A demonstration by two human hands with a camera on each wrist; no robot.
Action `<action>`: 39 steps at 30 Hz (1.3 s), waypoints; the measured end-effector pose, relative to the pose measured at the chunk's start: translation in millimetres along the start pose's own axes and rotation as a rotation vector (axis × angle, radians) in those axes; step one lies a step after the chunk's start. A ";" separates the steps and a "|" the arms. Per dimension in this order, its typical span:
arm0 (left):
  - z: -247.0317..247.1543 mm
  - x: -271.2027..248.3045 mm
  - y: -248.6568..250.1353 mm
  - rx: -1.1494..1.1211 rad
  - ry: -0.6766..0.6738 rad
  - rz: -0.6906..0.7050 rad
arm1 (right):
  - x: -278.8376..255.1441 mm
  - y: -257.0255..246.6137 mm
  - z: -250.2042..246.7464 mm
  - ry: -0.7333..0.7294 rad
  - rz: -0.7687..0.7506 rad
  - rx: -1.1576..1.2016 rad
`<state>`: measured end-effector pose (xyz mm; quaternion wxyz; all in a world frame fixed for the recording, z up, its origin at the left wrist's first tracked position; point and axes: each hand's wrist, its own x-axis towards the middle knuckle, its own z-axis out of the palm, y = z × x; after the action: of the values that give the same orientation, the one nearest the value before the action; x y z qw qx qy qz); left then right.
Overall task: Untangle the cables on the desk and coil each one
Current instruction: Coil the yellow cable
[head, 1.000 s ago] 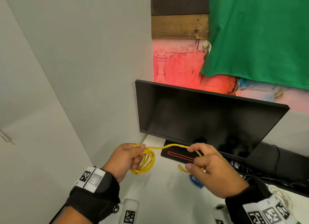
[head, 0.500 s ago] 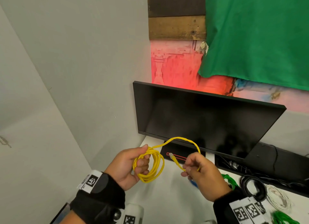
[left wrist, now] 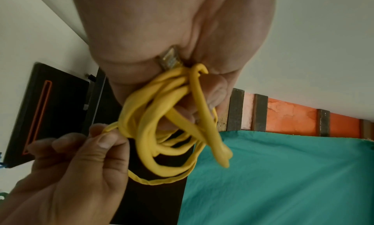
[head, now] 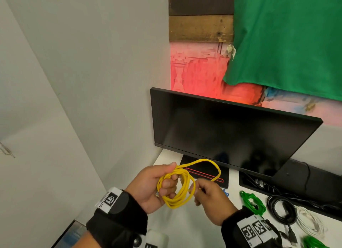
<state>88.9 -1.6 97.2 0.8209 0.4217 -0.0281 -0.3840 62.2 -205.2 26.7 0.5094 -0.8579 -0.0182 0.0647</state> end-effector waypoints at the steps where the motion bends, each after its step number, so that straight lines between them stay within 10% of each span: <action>1: 0.3 -0.3 0.4 -0.006 -0.013 -0.004 | -0.1 -1.3 1.0 0.042 -0.024 0.027; 14: 2.7 3.8 -0.5 -0.014 -0.098 -0.005 | -0.5 -28.8 7.6 0.044 -0.177 0.433; 20: 6.9 7.1 -4.1 0.179 0.061 0.176 | -2.9 -31.5 0.6 -0.285 0.046 0.872; 25: 0.8 9.2 -3.1 0.244 0.319 0.336 | -7.1 -26.0 -13.7 -0.146 0.025 0.243; 31: -4.3 13.8 -8.3 0.364 0.385 0.366 | -22.1 -54.5 -21.0 0.336 -0.348 0.089; 39: -7.1 19.7 -13.7 0.541 0.359 0.340 | -16.7 -76.3 -9.2 0.299 -0.216 -0.198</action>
<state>97.1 -14.5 77.4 0.7236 0.6736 -0.0539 -0.1408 49.5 -178.1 99.4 0.4233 -0.8970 -0.0406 -0.1207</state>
